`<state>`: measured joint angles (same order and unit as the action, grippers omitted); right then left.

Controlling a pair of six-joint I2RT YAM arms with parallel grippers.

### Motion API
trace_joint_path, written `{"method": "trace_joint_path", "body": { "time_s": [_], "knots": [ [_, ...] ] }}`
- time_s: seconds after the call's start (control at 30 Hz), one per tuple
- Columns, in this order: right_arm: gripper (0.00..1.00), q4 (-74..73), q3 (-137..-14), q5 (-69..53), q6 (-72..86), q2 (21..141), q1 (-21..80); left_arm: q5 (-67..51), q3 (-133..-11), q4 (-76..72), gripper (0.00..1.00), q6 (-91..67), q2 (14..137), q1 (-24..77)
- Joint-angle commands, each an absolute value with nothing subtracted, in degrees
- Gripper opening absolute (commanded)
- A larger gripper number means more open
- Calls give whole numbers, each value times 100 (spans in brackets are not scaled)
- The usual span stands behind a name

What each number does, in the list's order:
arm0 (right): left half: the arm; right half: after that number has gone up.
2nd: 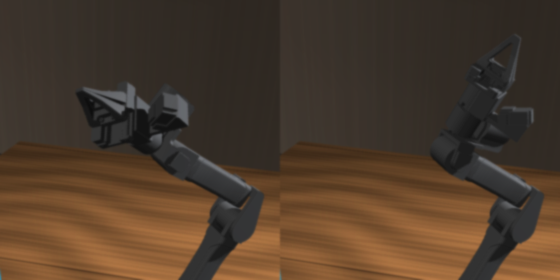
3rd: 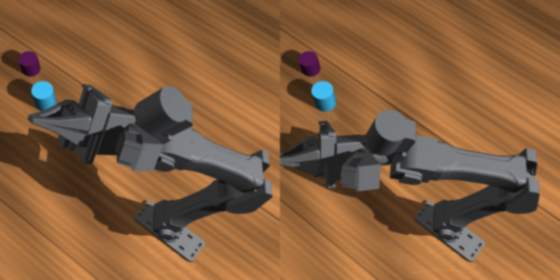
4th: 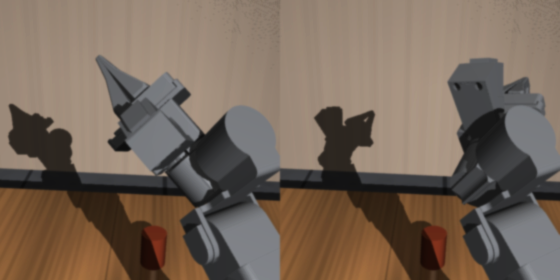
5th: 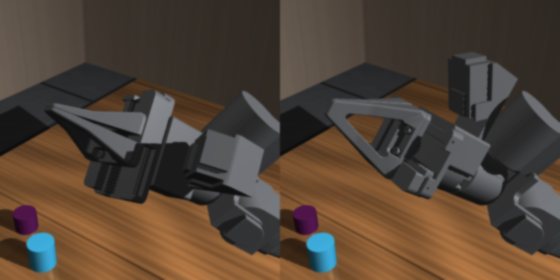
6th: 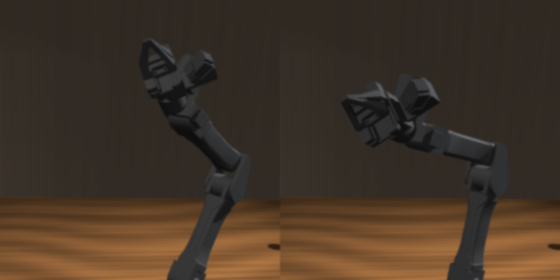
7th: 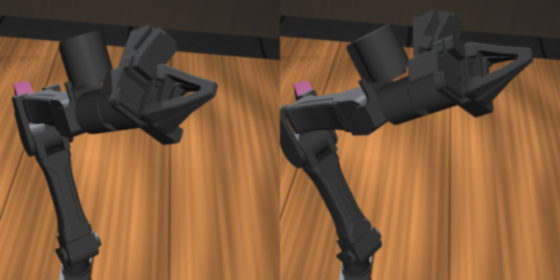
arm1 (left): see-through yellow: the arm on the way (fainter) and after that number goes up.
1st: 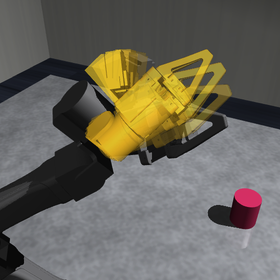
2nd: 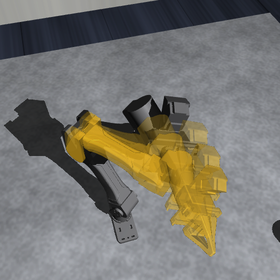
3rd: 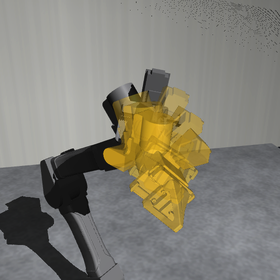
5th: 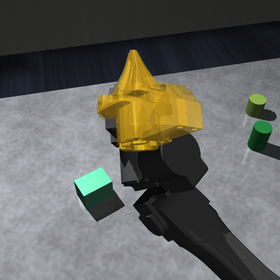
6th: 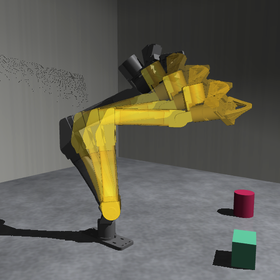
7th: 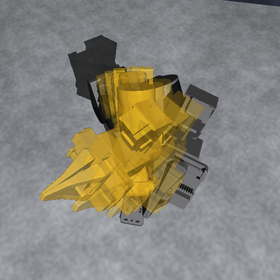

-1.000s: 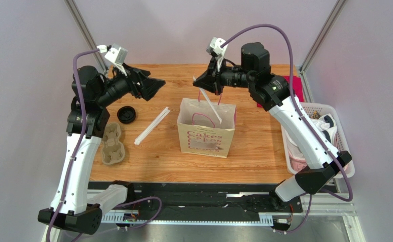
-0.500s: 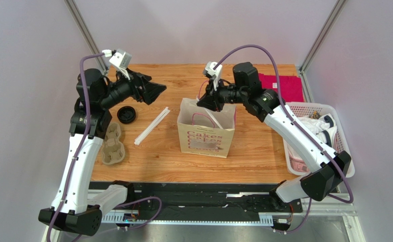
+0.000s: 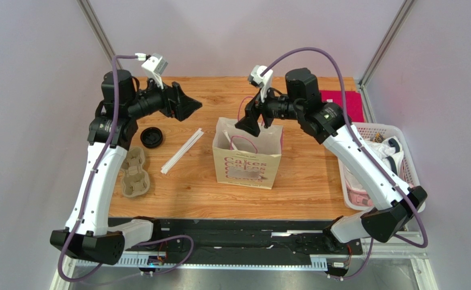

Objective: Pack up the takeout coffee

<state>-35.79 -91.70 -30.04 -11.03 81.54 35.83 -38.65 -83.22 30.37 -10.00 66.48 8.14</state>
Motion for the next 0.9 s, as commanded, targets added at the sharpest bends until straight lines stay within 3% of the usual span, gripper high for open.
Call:
{"method": "trace_joint_path", "body": {
  "time_s": [0.0, 0.13, 0.27, 0.47, 0.6, 0.87],
  "knots": [
    [86, -3507, -9992, -2497, -748, 7831, 3604, -4017, -8973, 3663, 94, -625, 6846, 782],
    [98, -3498, -10239, -1935, -651, 7647, 3542, -4060, -9938, 4726, 95, -290, 7425, 782],
    [100, -3559, -10178, -1548, -388, 7401, 3262, -4166, -11308, 5975, 96, -79, 8365, 782],
    [100, -3674, -9380, -1406, 210, 6708, 2103, -3631, -11635, 6703, 98, 483, 8621, 765],
    [100, -3753, -8186, -1493, 237, 6093, 1093, -3428, -11339, 6891, 98, 492, 8658, 572],
    [100, -3964, -6760, -1459, 114, 5116, 519, -2576, -9865, 6883, 99, 843, 8298, 422]
  ]
}}
